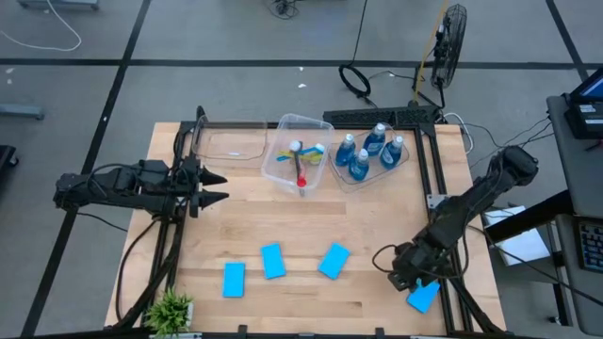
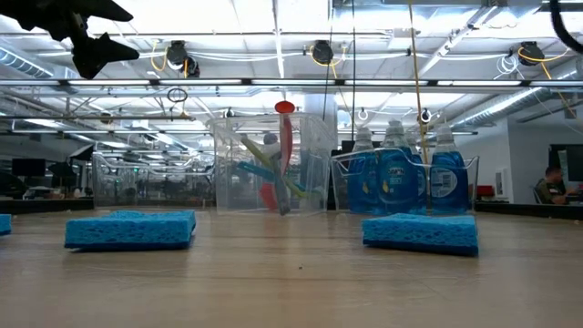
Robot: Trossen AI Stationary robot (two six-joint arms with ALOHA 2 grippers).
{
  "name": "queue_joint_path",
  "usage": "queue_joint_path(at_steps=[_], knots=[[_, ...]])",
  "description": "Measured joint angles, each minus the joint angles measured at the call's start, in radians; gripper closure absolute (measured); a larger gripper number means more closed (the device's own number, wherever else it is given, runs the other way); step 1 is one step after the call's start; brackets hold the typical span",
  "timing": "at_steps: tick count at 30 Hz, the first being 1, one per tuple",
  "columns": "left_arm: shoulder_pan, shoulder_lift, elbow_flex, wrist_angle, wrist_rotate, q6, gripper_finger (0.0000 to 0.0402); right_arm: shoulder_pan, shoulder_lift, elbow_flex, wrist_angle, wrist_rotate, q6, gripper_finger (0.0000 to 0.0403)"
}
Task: Pick & Place Kitchen Sink Supplies
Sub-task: Put the blue sponge into the left transparent bin
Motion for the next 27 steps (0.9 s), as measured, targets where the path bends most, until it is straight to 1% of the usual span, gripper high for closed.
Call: queue_joint_path(at_steps=[4,5,8,12,18,24,27], knots=[[0.000,0.000,0.000,0.000,0.000,0.000,0.0124,0.052,0.000,-0.098,0.177,0.008,0.121,0.0218],[0.000,0.000,0.000,0.000,0.000,0.000,0.0126,0.063,0.000,-0.119,0.209,0.026,0.146,0.0218],[0.000,0.000,0.000,0.000,0.000,0.000,0.0127,0.093,0.000,-0.167,0.289,0.104,0.226,0.0218],[0.000,0.000,0.000,0.000,0.000,0.000,0.0122,0.117,0.000,-0.215,0.350,0.124,0.304,0.0218],[0.000,0.000,0.000,0.000,-0.001,0.000,0.0111,0.123,0.000,-0.241,0.355,0.214,0.349,0.0218],[0.000,0.000,0.000,-0.001,-0.001,0.000,0.0115,0.118,0.000,-0.247,0.343,0.242,0.348,0.0228],[0.000,0.000,0.000,0.000,-0.001,0.001,0.0120,0.118,0.000,-0.247,0.341,0.314,0.337,0.0235]])
